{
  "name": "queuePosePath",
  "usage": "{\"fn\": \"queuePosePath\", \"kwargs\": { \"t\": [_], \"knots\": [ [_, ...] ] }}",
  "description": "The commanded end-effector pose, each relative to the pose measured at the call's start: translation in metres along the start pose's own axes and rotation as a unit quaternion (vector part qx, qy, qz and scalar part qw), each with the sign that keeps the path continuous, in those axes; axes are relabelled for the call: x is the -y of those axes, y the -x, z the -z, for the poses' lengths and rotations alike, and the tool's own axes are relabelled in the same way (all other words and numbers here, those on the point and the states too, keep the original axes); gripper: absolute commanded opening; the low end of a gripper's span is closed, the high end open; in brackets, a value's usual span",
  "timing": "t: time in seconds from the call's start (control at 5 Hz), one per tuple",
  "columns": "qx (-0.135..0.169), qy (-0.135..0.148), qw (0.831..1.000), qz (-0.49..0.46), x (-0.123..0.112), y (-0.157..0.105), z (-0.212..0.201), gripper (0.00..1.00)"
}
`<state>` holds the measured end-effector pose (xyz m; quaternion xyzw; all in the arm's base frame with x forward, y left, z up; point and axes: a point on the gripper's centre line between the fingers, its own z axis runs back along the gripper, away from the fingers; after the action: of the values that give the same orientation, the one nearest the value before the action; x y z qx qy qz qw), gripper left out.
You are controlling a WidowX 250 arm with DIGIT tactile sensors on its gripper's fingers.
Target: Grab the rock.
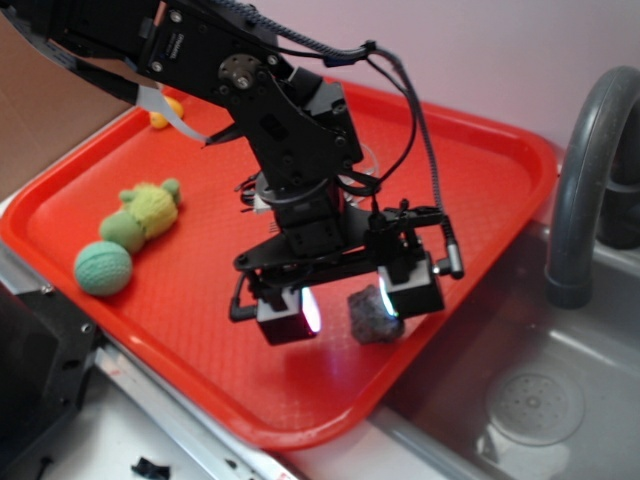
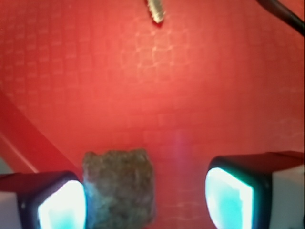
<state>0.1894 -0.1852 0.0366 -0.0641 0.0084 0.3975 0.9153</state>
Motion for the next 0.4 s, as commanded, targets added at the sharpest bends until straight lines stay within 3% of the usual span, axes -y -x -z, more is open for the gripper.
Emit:
{"fn": "queuePosePath", "kwargs": {
  "t": [0.0, 0.2],
  "knots": [
    [-0.014, 0.004, 1.0, 0.009, 0.0149, -0.0007, 0.0026, 1.0],
    [-0.012, -0.001, 1.0, 0.01, 0.0158, -0.0009, 0.0052, 0.0]
  ]
}}
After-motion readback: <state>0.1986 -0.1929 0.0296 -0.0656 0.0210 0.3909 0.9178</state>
